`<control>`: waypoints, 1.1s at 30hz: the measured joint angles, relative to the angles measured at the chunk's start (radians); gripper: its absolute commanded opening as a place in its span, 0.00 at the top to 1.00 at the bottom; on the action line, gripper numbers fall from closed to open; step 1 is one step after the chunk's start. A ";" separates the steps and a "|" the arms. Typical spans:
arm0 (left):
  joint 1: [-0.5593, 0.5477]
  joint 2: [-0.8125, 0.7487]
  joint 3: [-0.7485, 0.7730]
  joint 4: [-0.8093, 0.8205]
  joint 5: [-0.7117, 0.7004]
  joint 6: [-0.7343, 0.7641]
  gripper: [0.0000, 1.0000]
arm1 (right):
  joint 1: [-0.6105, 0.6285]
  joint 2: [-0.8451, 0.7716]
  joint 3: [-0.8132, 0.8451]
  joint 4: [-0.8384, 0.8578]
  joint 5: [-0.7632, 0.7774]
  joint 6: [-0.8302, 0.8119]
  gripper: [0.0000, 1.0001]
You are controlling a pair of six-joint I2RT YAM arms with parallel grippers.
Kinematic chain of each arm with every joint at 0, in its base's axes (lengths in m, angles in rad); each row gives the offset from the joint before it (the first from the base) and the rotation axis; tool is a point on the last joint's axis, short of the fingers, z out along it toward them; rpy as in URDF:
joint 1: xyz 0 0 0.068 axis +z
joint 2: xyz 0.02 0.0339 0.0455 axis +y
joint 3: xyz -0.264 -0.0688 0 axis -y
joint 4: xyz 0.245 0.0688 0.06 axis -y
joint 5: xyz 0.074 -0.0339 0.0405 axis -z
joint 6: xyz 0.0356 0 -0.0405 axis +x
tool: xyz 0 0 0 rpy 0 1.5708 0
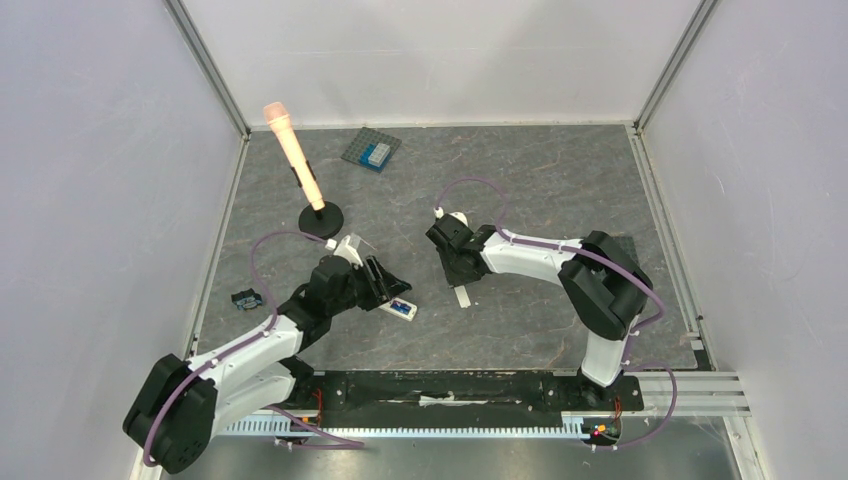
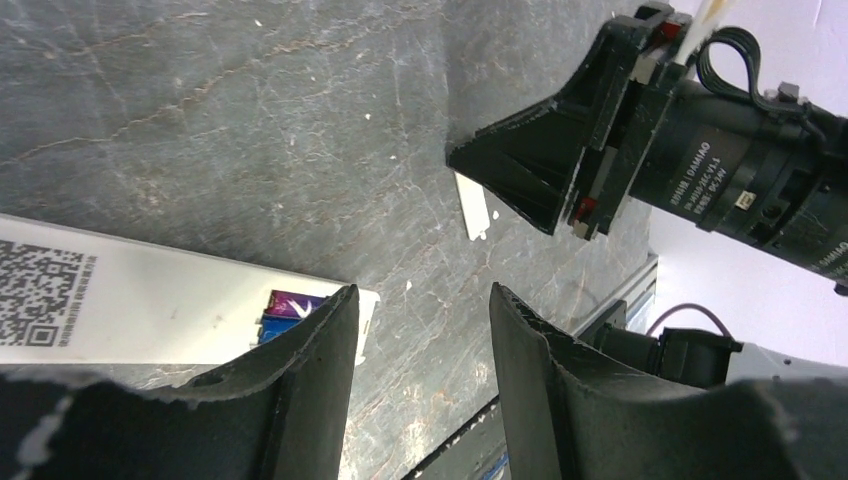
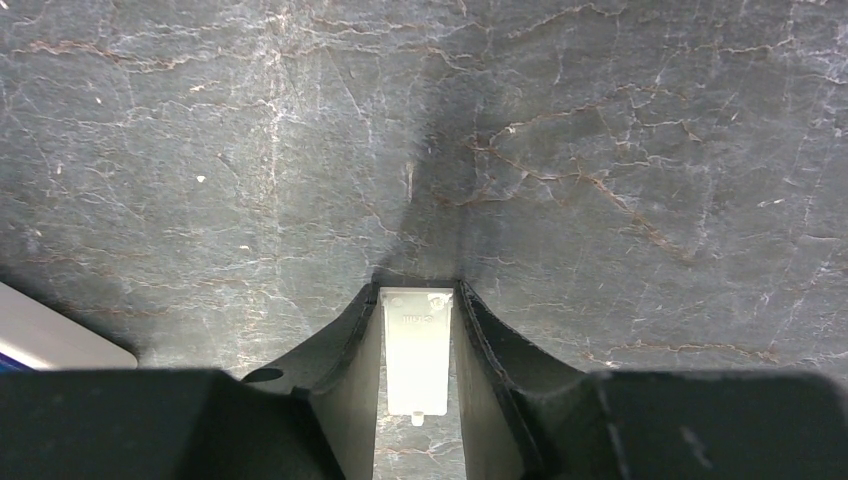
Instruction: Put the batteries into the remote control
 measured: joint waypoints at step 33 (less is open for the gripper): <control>-0.281 0.184 0.050 0.235 -0.098 0.104 0.42 | 0.000 -0.257 -0.080 0.053 -0.101 0.134 0.69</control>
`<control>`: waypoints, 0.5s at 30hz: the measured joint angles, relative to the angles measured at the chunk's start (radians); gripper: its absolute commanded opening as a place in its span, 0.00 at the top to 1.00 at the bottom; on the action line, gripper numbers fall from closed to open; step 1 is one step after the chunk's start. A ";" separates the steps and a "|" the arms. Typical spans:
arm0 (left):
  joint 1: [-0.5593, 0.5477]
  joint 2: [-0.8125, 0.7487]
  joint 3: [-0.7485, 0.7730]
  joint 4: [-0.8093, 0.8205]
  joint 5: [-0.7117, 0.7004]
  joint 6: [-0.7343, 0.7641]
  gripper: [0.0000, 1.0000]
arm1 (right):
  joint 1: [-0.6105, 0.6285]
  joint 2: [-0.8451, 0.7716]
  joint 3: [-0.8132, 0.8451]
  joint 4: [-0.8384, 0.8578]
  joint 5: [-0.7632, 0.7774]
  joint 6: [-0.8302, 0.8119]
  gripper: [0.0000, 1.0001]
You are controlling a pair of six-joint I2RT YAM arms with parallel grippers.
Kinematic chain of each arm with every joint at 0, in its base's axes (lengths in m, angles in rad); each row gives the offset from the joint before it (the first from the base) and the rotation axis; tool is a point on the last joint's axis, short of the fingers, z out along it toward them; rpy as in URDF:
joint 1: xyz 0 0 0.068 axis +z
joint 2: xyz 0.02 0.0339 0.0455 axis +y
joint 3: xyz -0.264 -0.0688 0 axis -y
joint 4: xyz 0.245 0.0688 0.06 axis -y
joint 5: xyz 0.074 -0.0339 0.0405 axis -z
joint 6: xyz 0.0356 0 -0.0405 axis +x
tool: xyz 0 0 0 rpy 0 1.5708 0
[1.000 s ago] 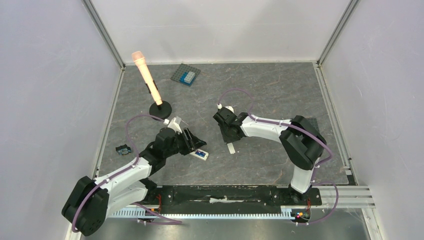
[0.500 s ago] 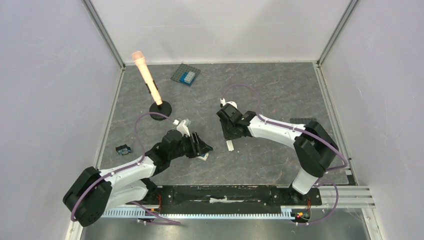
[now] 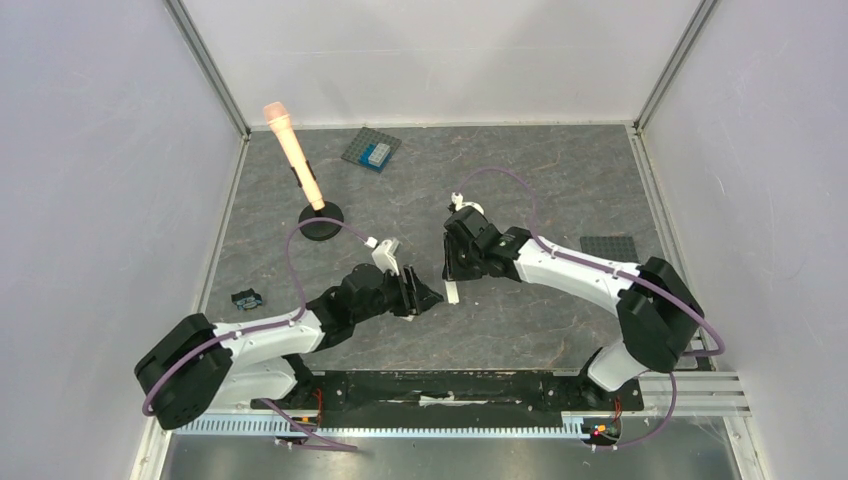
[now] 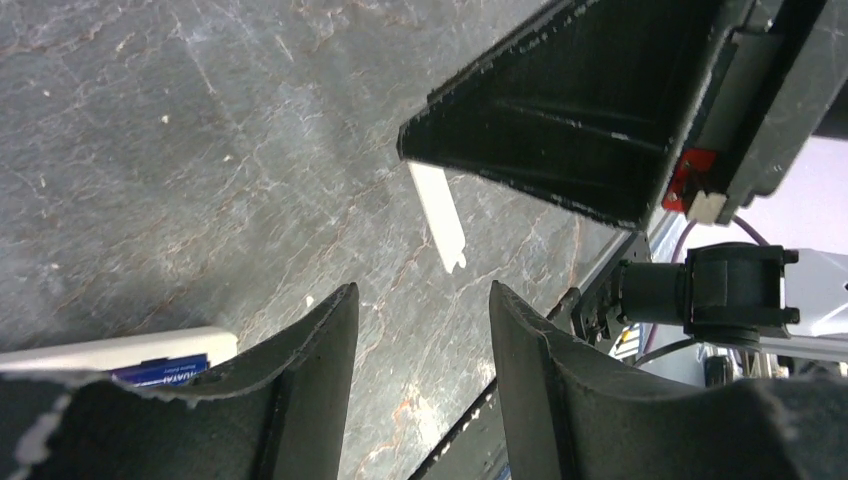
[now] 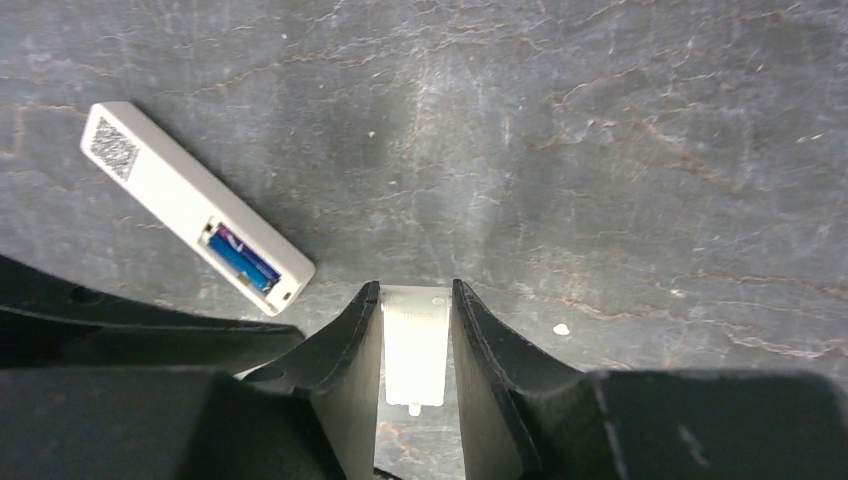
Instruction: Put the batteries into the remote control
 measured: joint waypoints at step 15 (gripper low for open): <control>-0.044 0.101 0.072 0.029 -0.074 0.002 0.53 | -0.013 -0.106 -0.092 0.106 -0.084 0.137 0.68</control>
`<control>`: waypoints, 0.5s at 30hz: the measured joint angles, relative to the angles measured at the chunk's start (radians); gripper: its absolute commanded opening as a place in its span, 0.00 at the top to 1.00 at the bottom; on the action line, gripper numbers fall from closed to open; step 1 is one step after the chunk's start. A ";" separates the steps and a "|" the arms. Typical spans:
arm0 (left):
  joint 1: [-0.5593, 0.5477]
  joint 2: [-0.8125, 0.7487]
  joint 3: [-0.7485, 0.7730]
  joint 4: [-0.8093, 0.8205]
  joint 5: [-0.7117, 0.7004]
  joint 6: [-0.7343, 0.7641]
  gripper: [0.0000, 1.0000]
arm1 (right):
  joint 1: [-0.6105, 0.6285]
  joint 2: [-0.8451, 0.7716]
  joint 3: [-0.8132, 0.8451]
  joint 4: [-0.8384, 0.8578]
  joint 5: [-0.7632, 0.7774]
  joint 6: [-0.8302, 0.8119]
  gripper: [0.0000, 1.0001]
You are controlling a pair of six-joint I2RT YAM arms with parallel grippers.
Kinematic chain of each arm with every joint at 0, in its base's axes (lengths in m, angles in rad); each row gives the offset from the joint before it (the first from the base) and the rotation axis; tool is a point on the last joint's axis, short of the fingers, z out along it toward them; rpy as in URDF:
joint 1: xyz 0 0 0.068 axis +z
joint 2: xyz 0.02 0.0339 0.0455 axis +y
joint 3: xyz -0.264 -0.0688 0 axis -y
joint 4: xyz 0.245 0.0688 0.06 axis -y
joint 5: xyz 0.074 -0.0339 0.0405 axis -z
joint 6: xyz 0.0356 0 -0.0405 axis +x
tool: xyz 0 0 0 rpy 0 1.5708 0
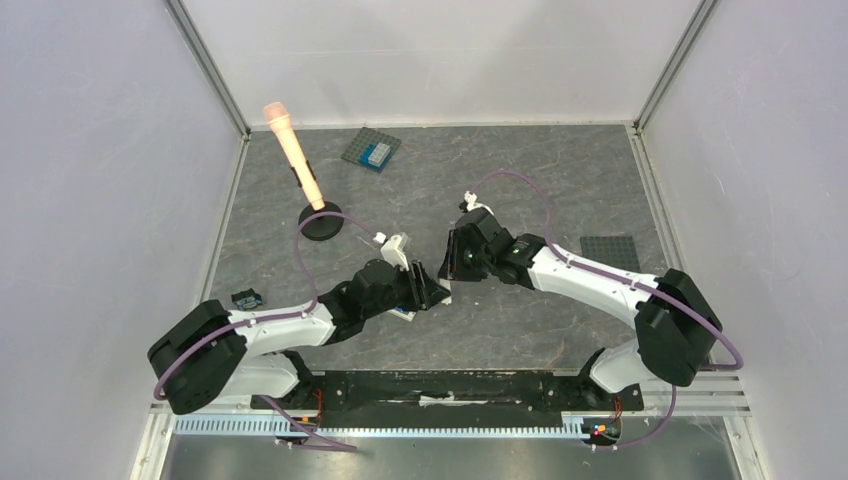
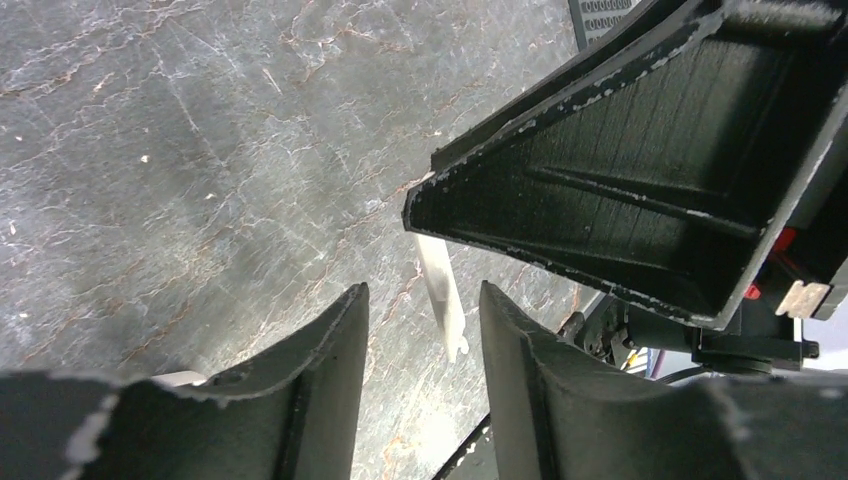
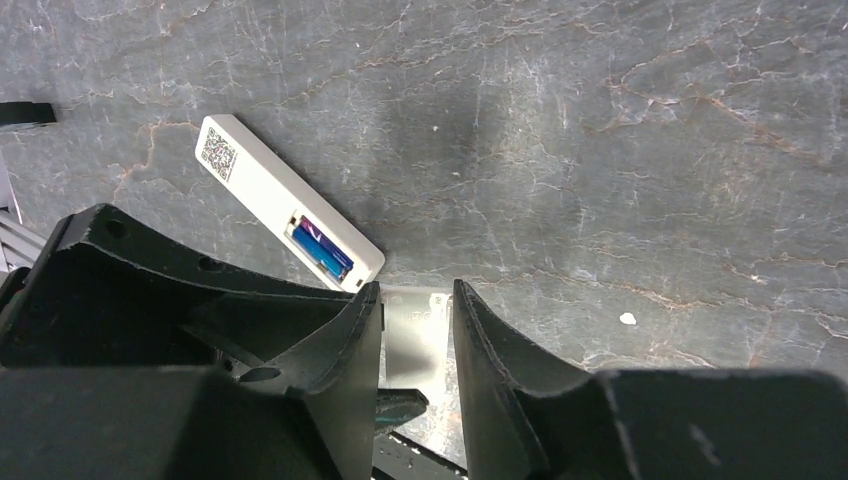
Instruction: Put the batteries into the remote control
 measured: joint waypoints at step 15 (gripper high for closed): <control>-0.004 0.016 0.011 0.003 -0.003 0.000 0.98 | -0.011 -0.028 -0.043 0.040 -0.044 0.055 0.57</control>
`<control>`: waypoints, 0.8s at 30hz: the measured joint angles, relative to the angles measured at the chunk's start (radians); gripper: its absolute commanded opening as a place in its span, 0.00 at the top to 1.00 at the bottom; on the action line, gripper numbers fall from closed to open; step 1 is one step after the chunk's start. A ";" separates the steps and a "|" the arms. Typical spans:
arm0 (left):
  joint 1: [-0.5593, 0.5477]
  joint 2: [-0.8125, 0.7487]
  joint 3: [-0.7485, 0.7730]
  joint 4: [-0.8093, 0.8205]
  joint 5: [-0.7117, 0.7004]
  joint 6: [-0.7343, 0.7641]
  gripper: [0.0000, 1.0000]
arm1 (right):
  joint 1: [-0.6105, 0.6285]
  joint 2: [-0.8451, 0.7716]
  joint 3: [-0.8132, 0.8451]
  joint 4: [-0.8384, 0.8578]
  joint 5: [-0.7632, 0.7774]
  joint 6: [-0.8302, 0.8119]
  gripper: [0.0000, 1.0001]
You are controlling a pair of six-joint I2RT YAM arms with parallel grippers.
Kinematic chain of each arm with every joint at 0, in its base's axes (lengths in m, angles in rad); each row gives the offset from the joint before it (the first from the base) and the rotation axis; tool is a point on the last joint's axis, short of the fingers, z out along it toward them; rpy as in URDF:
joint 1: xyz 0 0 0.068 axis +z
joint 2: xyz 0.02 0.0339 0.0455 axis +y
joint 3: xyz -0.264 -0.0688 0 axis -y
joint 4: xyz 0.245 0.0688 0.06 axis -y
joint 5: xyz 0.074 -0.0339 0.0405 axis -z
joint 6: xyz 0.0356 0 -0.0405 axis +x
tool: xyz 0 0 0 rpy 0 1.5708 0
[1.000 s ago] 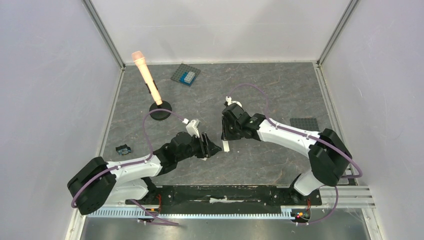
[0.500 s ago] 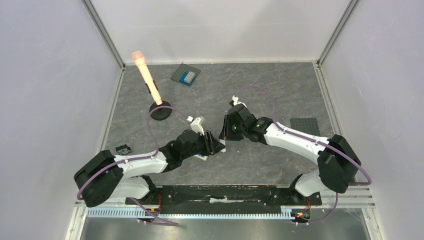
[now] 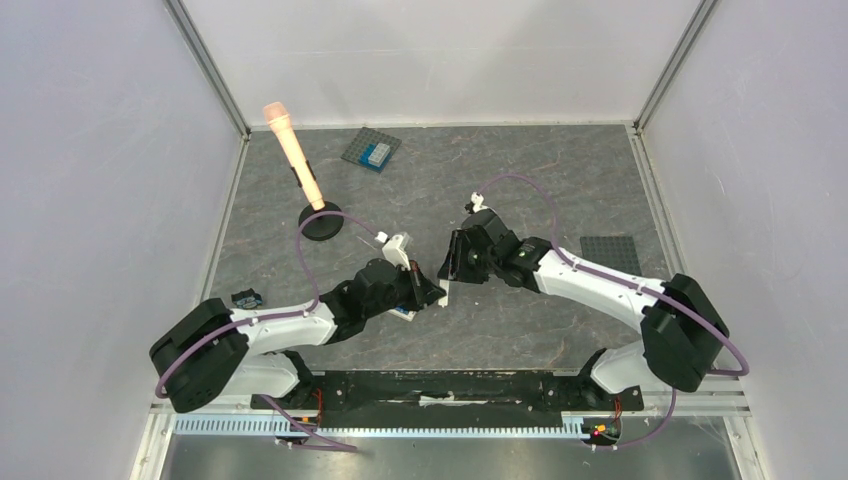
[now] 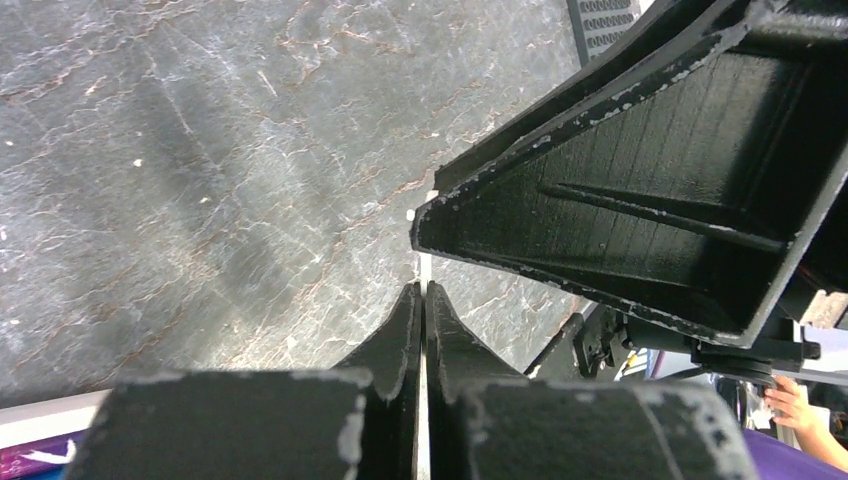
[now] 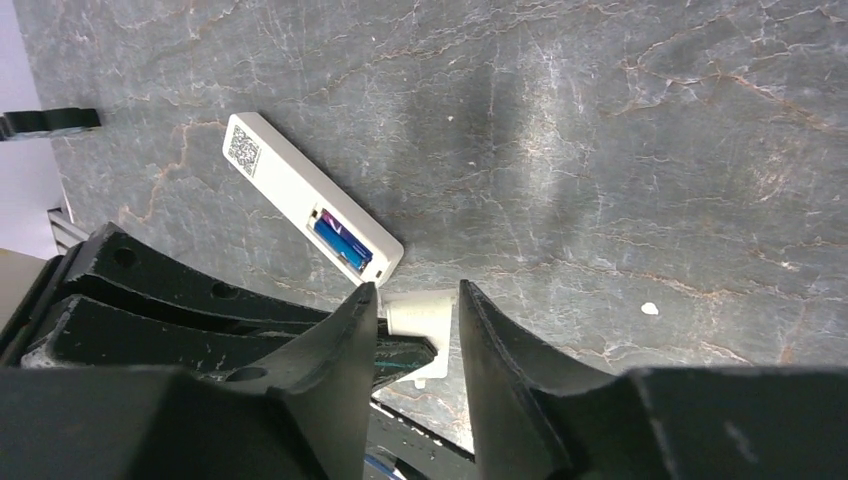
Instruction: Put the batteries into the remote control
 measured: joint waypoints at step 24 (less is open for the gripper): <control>-0.163 -0.262 0.147 -0.232 -0.217 1.062 0.98 | -0.029 -0.474 -0.242 0.181 -0.046 0.471 0.36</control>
